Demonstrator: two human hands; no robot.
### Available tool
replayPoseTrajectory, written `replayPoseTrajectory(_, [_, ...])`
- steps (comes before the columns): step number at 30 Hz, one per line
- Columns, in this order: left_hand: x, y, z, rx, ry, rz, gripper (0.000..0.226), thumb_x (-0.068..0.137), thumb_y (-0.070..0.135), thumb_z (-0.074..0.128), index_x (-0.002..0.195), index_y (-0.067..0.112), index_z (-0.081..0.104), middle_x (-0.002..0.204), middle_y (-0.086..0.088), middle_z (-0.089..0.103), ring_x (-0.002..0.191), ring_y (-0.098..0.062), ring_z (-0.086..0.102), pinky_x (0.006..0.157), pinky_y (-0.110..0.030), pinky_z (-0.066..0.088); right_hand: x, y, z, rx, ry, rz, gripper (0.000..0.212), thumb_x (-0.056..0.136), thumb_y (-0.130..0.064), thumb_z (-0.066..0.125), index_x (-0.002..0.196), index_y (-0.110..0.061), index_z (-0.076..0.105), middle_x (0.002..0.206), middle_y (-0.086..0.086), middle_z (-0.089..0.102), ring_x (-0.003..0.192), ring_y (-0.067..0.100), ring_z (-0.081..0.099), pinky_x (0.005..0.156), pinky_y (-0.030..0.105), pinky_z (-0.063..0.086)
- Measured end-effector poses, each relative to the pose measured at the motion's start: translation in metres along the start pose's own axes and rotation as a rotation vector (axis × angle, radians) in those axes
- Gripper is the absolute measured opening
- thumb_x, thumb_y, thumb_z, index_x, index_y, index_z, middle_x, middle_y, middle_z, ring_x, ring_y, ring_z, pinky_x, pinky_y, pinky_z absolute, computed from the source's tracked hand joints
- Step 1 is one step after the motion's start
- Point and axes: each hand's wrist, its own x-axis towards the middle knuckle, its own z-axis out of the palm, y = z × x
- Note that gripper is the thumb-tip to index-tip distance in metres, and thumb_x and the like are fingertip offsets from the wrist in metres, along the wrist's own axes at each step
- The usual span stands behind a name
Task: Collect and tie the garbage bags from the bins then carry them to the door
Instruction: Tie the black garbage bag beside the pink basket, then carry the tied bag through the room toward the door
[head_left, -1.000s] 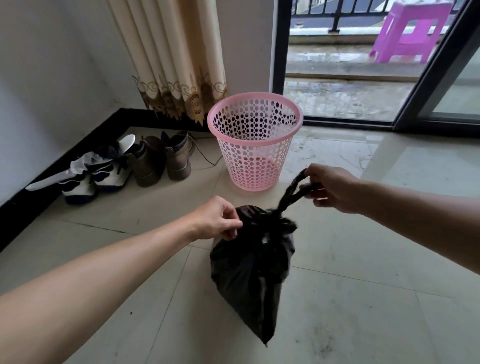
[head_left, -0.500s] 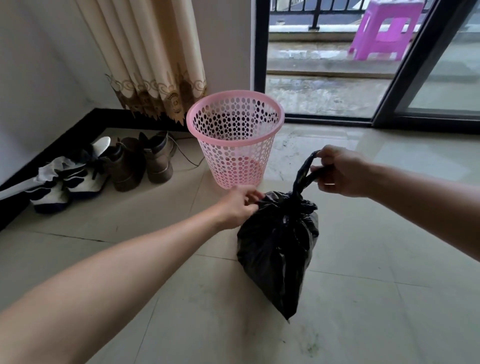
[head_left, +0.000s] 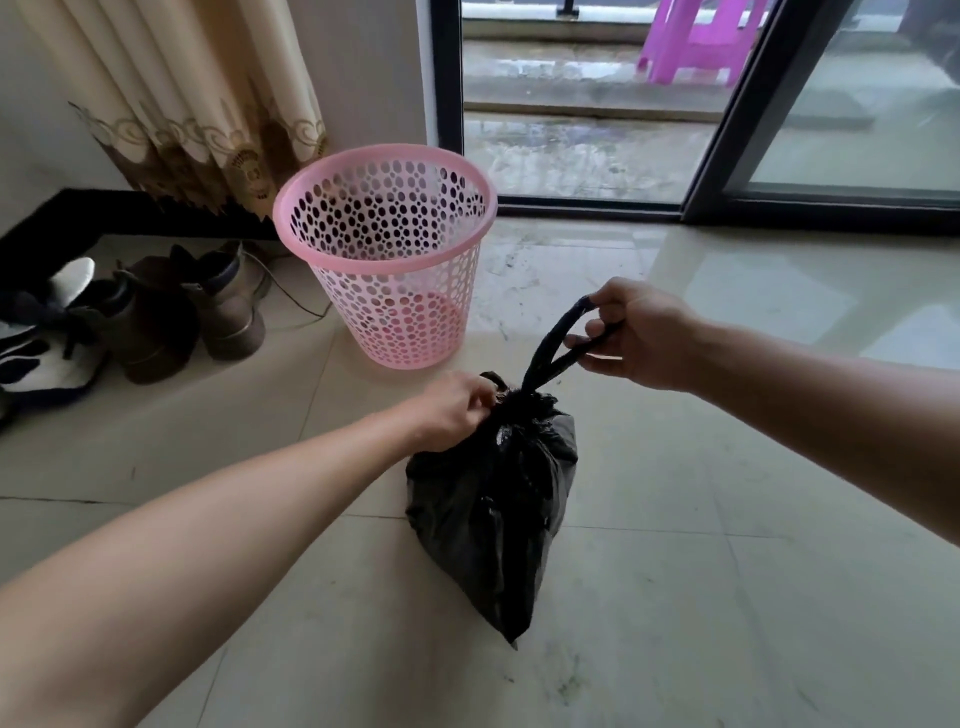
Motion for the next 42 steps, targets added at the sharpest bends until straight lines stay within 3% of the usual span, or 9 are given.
replayPoseTrajectory(5, [-0.007,-0.028,0.005,0.049,0.022,-0.019,0.015,0.090,0.008,0.056,0.098,0.004,0.068,0.103,-0.010,0.063,0.088,-0.021,0.053,0.074,-0.023,0.036,0.009,0.009,0.010,-0.041,0.007,0.029,0.037,0.090,-0.021,0.047,0.055,-0.019,0.039,0.047,-0.003,0.030,0.045,0.018,0.041,0.064,0.032,0.050])
replayPoseTrajectory(12, [-0.029,-0.064,0.017,-0.046,0.115,-0.148,0.012,0.088,0.016,0.059,0.096,0.019,0.068,0.095,0.000,0.064,0.090,-0.024,0.060,0.082,-0.040,0.050,0.016,0.023,0.039,-0.215,-0.048,0.003,0.025,0.093,-0.022,0.046,0.070,-0.016,0.050,0.047,-0.005,0.028,0.038,0.012,0.025,0.052,0.028,0.033])
replayPoseTrajectory(14, [-0.051,-0.072,0.018,-0.085,0.114,-0.251,0.014,0.090,0.023,0.059,0.103,0.025,0.064,0.093,0.004,0.063,0.087,-0.020,0.059,0.081,-0.039,0.051,0.005,0.023,0.051,-0.244,-0.091,0.006,0.017,0.093,-0.019,0.048,0.077,-0.015,0.053,0.049,-0.005,0.031,0.039,0.011,0.025,0.049,0.027,0.027])
replayPoseTrajectory(18, [-0.115,-0.066,0.013,-0.091,0.002,-0.525,0.019,0.090,0.028,0.058,0.109,0.025,0.060,0.096,0.001,0.067,0.091,-0.023,0.062,0.082,-0.036,0.051,-0.038,0.010,0.070,-0.346,-0.068,0.036,0.006,0.087,-0.010,0.059,0.081,-0.012,0.057,0.053,0.000,0.042,0.043,0.014,0.040,0.053,0.026,0.037])
replayPoseTrajectory(25, [-0.225,0.026,-0.054,-0.077,-0.241,-0.717,0.019,0.089,0.029,0.054,0.106,0.024,0.060,0.104,-0.002,0.070,0.098,-0.027,0.063,0.084,-0.035,0.052,-0.156,-0.039,0.057,-0.913,-0.004,0.085,0.016,0.076,-0.018,0.065,0.062,-0.013,0.059,0.050,-0.005,0.048,0.047,0.011,0.044,0.042,0.023,0.030])
replayPoseTrajectory(30, [-0.267,0.131,-0.150,-0.043,-0.293,-0.679,0.020,0.090,0.028,0.051,0.106,0.025,0.063,0.105,-0.002,0.069,0.099,-0.025,0.063,0.079,-0.031,0.050,-0.270,-0.115,0.034,-1.036,0.088,0.149,0.013,0.074,-0.025,0.063,0.071,-0.013,0.062,0.056,-0.001,0.056,0.060,0.021,0.055,0.054,0.029,0.040])
replayPoseTrajectory(34, [-0.291,0.224,-0.228,-0.108,-0.314,-0.598,0.018,0.087,0.026,0.052,0.098,0.023,0.066,0.096,-0.003,0.071,0.094,-0.025,0.065,0.077,-0.031,0.052,-0.376,-0.168,0.011,-1.131,0.129,0.169,0.018,0.076,-0.032,0.058,0.082,-0.015,0.061,0.078,0.003,0.065,0.079,0.029,0.061,0.060,0.031,0.043])
replayPoseTrajectory(39, [-0.301,0.321,-0.313,-0.015,-0.356,-0.352,0.017,0.085,0.027,0.049,0.095,0.025,0.063,0.095,-0.003,0.071,0.091,-0.025,0.063,0.077,-0.033,0.053,-0.509,-0.207,-0.011,-1.229,0.299,0.200,0.020,0.084,-0.042,0.053,0.081,-0.023,0.047,0.103,0.005,0.066,0.098,0.028,0.061,0.066,0.030,0.036])
replayPoseTrajectory(42, [-0.311,0.377,-0.340,0.101,-0.449,-0.190,0.017,0.089,0.026,0.049,0.101,0.023,0.061,0.100,-0.004,0.069,0.088,-0.025,0.061,0.073,-0.029,0.046,-0.586,-0.212,-0.025,-1.223,0.418,0.247,0.022,0.085,-0.040,0.054,0.093,-0.019,0.054,0.109,0.007,0.063,0.104,0.028,0.059,0.073,0.032,0.041])
